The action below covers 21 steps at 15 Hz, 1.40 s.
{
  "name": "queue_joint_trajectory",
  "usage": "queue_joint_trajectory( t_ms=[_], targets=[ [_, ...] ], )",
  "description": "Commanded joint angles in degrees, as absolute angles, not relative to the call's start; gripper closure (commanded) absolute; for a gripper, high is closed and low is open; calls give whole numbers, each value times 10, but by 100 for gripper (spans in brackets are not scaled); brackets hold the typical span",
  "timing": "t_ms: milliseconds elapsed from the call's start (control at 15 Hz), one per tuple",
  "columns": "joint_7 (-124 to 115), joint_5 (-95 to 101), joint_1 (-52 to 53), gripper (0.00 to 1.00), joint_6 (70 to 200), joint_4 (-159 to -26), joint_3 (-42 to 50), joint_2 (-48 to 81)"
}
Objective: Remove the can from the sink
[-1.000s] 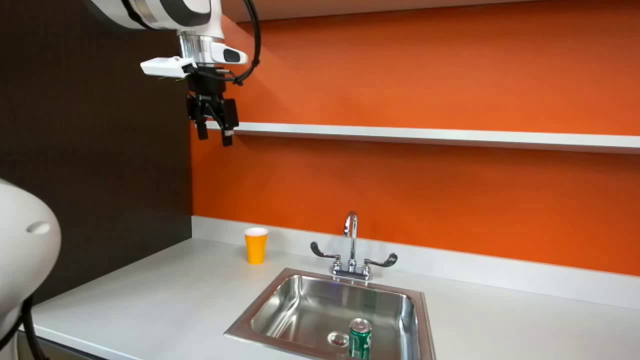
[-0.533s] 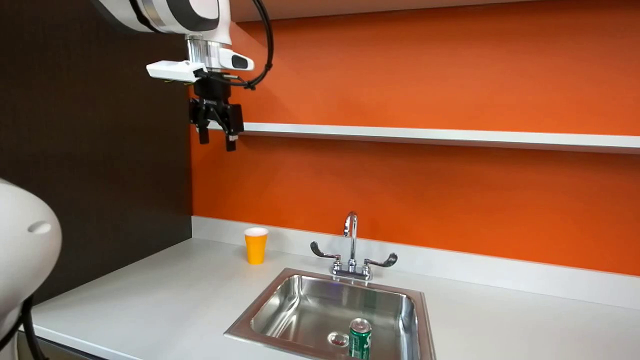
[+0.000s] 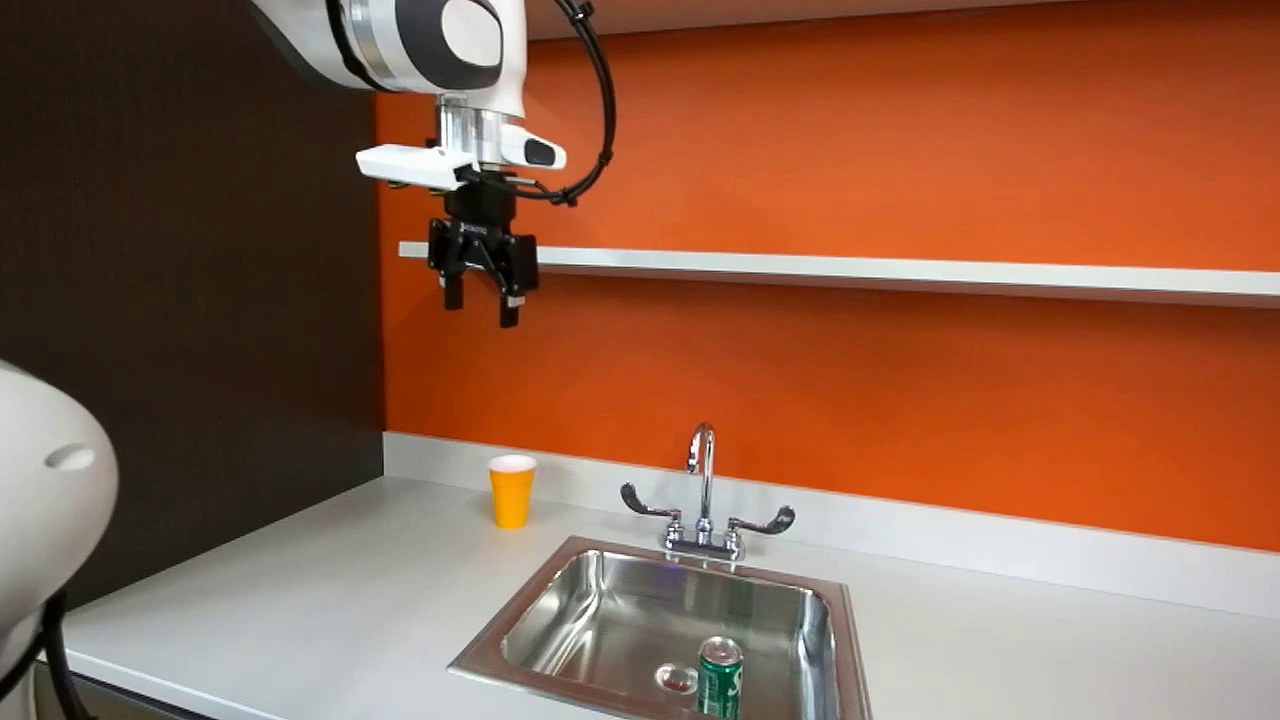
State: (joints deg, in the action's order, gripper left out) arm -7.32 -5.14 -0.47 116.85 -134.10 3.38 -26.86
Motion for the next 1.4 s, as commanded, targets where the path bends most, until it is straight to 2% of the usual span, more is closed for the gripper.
queue_joint_trajectory(
  t_ms=[0,667,1333],
  targets=[
    [-43,-43,-32,0,1156,-1319,53,-239],
    [22,-27,-79,0,1182,-1283,114,-149],
    [55,-35,-110,0,1292,-1256,149,-26]
  ],
)
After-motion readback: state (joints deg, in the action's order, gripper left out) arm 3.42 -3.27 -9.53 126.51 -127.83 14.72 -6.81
